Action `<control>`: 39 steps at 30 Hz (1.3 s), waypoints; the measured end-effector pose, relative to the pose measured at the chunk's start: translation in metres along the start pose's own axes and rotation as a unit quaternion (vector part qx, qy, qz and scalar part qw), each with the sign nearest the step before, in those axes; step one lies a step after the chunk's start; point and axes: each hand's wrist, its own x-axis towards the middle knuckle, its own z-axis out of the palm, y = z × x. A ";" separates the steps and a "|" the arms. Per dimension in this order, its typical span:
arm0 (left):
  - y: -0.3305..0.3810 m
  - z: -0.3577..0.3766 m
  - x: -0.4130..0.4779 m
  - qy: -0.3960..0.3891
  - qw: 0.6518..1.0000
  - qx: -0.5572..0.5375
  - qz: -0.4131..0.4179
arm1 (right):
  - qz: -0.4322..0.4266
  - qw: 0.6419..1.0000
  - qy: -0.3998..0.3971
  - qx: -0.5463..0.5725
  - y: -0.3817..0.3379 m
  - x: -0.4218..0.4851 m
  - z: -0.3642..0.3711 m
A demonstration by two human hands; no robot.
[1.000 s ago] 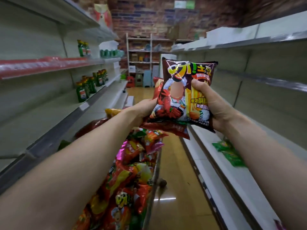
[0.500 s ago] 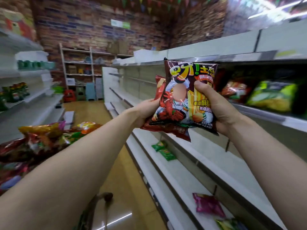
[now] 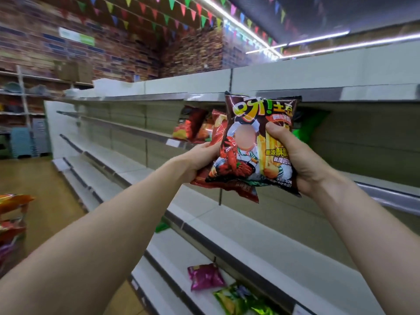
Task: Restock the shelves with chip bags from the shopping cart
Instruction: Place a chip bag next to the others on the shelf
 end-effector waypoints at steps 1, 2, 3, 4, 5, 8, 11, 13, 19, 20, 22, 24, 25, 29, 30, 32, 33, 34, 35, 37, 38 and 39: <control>0.002 0.015 0.005 -0.008 1.000 -0.002 0.000 | 0.000 1.000 0.014 -0.009 -0.005 -0.006 -0.012; 0.005 0.029 0.011 -0.018 1.000 -0.003 0.000 | 0.000 0.999 0.029 -0.019 -0.011 -0.012 -0.024; 0.007 0.043 0.016 -0.031 1.000 -0.004 0.004 | 0.002 0.999 0.044 -0.030 -0.016 -0.018 -0.035; 0.009 0.057 0.021 -0.047 0.999 -0.005 0.008 | 0.003 0.997 0.059 -0.040 -0.021 -0.023 -0.046; 0.010 0.071 0.026 -0.062 0.998 -0.007 0.012 | 0.005 0.996 0.073 -0.048 -0.026 -0.029 -0.056; 0.013 0.105 0.041 -0.100 0.995 -0.018 0.011 | 0.015 0.992 0.105 -0.065 -0.040 -0.047 -0.082; 0.016 0.134 0.054 -0.134 0.991 -0.024 0.007 | 0.031 0.990 0.118 -0.077 -0.054 -0.064 -0.106; 0.020 0.151 0.065 -0.151 0.988 -0.027 0.004 | 0.038 0.986 0.137 -0.086 -0.062 -0.072 -0.120; 0.034 0.196 0.110 -0.187 0.981 -0.040 -0.025 | 0.053 0.970 0.203 -0.122 -0.077 -0.072 -0.159; 0.036 0.201 0.119 -0.187 0.981 -0.037 -0.029 | 0.050 0.966 0.216 -0.133 -0.078 -0.069 -0.165; 0.039 0.209 0.138 -0.183 0.982 -0.027 -0.030 | 0.040 0.957 0.238 -0.164 -0.081 -0.060 -0.176; 0.041 0.215 0.156 -0.180 0.983 -0.023 -0.024 | 0.034 0.949 0.252 -0.186 -0.083 -0.049 -0.187; 0.042 0.219 0.164 -0.181 0.983 -0.022 -0.024 | 0.032 0.947 0.256 -0.193 -0.083 -0.043 -0.192; 0.045 0.231 0.194 -0.160 0.987 -0.002 -0.023 | 0.046 0.938 0.274 -0.210 -0.080 -0.017 -0.210; 0.045 0.233 0.201 -0.154 0.988 0.004 -0.024 | 0.049 0.936 0.278 -0.211 -0.078 -0.011 -0.214; 0.045 0.239 0.215 -0.159 0.986 0.027 -0.036 | 0.058 0.932 0.291 -0.207 -0.073 0.000 -0.223; 0.045 0.241 0.217 -0.172 0.984 0.029 -0.039 | 0.061 0.932 0.295 -0.200 -0.070 0.004 -0.226; 0.046 0.244 0.221 -0.175 0.984 0.016 -0.041 | 0.065 0.932 0.300 -0.194 -0.067 0.008 -0.229; 0.046 0.248 0.229 -0.171 0.984 0.009 -0.042 | 0.070 0.931 0.304 -0.189 -0.065 0.012 -0.234; 0.049 0.256 0.242 -0.155 0.987 -0.023 -0.021 | 0.080 0.930 0.313 -0.174 -0.062 0.019 -0.242; 0.049 0.261 0.249 -0.144 0.989 -0.030 -0.004 | 0.088 0.929 0.317 -0.170 -0.062 0.021 -0.246; 0.048 0.266 0.258 -0.135 0.990 -0.029 0.013 | 0.096 0.928 0.319 -0.167 -0.061 0.023 -0.252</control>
